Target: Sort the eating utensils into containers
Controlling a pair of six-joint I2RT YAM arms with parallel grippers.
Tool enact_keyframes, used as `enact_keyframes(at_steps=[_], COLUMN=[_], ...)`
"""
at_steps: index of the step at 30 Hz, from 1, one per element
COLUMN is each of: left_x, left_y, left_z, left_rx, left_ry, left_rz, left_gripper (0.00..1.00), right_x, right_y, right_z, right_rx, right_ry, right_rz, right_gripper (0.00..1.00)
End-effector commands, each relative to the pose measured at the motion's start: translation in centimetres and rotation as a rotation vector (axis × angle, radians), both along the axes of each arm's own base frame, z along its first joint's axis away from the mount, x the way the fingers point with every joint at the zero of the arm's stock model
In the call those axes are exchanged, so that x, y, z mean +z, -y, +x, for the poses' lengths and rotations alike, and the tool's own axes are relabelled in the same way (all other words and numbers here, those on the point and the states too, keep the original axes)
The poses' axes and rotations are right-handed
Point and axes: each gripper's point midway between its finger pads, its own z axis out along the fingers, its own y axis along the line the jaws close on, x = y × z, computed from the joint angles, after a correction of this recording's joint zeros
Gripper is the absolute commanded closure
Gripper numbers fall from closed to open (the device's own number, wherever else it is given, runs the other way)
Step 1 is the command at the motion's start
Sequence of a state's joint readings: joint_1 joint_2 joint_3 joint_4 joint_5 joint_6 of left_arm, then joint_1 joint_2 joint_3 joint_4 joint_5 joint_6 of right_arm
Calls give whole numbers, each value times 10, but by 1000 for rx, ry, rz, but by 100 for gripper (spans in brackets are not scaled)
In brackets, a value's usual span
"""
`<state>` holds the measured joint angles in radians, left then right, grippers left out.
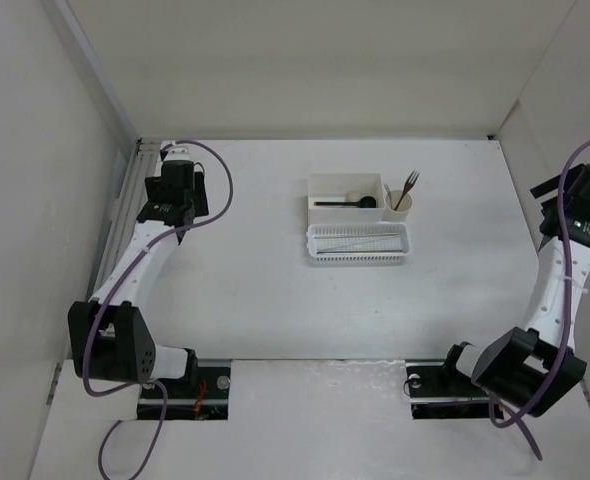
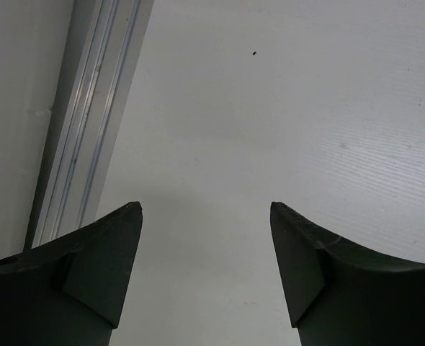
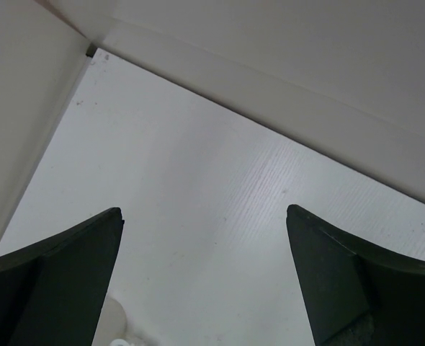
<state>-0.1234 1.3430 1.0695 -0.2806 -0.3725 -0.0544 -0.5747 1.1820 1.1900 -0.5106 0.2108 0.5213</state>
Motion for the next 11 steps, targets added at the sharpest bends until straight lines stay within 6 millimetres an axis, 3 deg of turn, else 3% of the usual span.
enact_keyframes(at_steps=[1, 7, 11], left_x=[14, 17, 15], left_y=[1, 7, 12], left_z=[-1, -2, -4], left_rx=[5, -13, -36], left_ry=[58, 66, 74], left_rz=[-22, -30, -59], left_gripper=[31, 31, 31], right_x=[6, 12, 19], right_y=[-1, -4, -19], right_z=[-4, -9, -6], right_rx=[-16, -16, 38], right_ry=[33, 50, 131], right_rz=[-17, -28, -61], right_gripper=[0, 0, 3])
